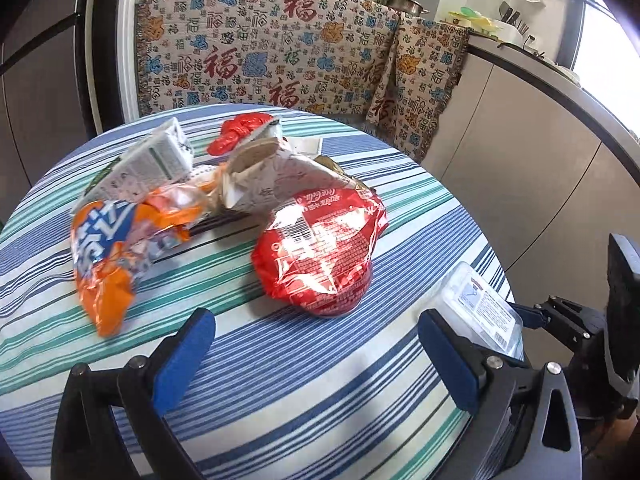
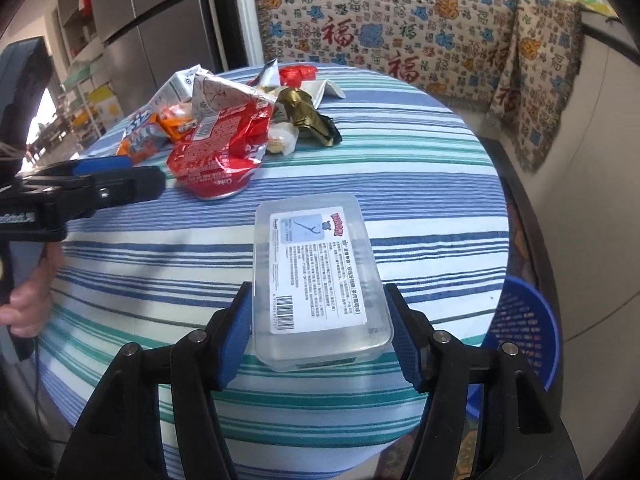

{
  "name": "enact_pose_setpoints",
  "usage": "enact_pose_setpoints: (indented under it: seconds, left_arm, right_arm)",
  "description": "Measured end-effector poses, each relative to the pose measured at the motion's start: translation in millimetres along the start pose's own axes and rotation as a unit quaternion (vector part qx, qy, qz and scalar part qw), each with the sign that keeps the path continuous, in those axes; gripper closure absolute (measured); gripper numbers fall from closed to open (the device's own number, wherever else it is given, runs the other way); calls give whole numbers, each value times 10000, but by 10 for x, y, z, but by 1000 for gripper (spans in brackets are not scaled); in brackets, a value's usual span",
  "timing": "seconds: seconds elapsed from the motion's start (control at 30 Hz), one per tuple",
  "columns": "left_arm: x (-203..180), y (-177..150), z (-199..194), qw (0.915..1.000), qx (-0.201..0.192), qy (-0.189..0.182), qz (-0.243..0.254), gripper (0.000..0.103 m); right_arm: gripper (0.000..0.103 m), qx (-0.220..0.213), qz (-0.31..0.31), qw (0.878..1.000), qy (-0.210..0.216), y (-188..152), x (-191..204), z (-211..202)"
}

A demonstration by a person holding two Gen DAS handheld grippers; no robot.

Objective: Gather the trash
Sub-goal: 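Grasp the clear plastic box with the right gripper while the left gripper grasps the red chip bag, then carry the box and red bag over the blue wastebasket with both grippers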

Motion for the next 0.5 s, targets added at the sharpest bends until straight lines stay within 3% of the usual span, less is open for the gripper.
enact_pose_setpoints:
  seconds: [0.23, 0.3, 0.5]
  left_arm:
    - [-113, 128, 455, 9994, 292, 192, -14, 1]
    - [-105, 120, 476, 9995, 284, 30, -95, 31]
    - [94, -93, 220, 9994, 294, -82, -166, 40]
  right_arm:
    - [38, -40, -79, 10000, 4, -70, 6, 50]
    - [38, -43, -76, 10000, -6, -73, -5, 46]
    - [38, -28, -97, 9999, -2, -74, 27, 49]
Point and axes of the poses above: each gripper's, at about its wrist camera, not at the fingertips, and z roughly the way its jaws point, x to its left, y to its top, the point moved 1 cm from there along z, roughly the way its jaws point, and after that the axes turned 10 degrees about y, right-handed, at the moved point
